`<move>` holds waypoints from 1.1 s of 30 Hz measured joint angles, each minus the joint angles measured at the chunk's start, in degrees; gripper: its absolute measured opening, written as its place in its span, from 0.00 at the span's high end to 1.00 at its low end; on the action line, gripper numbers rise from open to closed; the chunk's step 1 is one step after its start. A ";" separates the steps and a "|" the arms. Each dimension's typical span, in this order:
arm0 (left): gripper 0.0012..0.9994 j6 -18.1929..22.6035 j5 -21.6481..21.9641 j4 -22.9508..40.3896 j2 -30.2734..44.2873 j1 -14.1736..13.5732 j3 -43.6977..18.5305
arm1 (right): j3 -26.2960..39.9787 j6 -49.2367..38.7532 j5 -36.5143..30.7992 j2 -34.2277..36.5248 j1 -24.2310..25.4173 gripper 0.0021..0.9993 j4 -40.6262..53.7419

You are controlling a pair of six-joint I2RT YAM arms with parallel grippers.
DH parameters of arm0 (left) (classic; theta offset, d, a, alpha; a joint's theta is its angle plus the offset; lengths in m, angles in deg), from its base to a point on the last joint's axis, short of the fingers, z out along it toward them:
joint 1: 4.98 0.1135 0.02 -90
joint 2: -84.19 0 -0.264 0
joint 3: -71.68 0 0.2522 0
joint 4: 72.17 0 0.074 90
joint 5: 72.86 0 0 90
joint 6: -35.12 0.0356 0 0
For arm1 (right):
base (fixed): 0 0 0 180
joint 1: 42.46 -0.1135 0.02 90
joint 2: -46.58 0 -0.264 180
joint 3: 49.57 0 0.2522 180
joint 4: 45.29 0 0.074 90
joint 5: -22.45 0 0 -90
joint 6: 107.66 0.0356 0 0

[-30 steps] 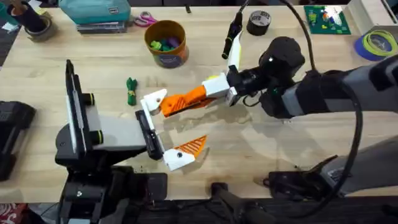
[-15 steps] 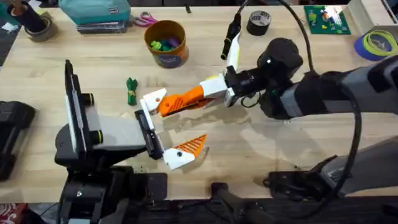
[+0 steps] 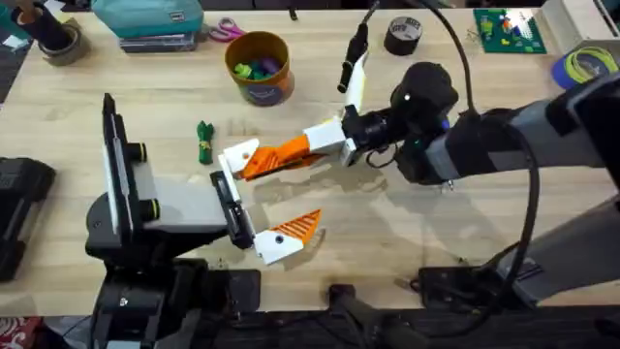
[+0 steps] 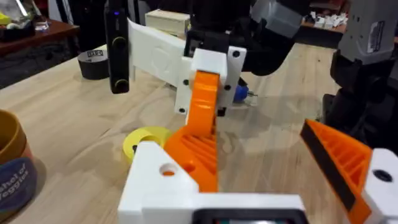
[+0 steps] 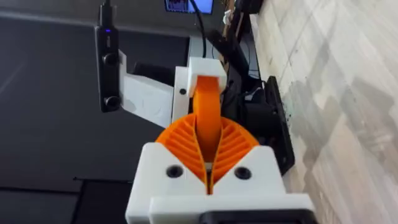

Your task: Pick up the gripper from the table and insert it into the empty holder that is missing its gripper. Then pick up a screw, insert it into the mounting hole, and use the screwdriver to tighten it. Finally, clean up the table by picking up the vegetable and placing it into the bucket.

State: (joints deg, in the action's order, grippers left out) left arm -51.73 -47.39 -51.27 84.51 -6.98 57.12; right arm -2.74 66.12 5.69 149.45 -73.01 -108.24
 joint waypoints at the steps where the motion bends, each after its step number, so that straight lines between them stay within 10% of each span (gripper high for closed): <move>1: 0.01 0.02 -0.01 0.00 0.00 0.00 0.00 | 0.38 -0.06 -0.07 0.11 -0.11 0.99 0.09; 33: 0.01 0.24 0.02 -0.02 0.00 0.00 0.00 | 4.37 -0.21 0.13 2.62 -1.15 0.99 0.64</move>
State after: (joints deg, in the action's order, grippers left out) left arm -51.48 -47.38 -51.30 84.51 -6.98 57.12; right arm 1.64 65.91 5.81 152.07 -74.17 -107.60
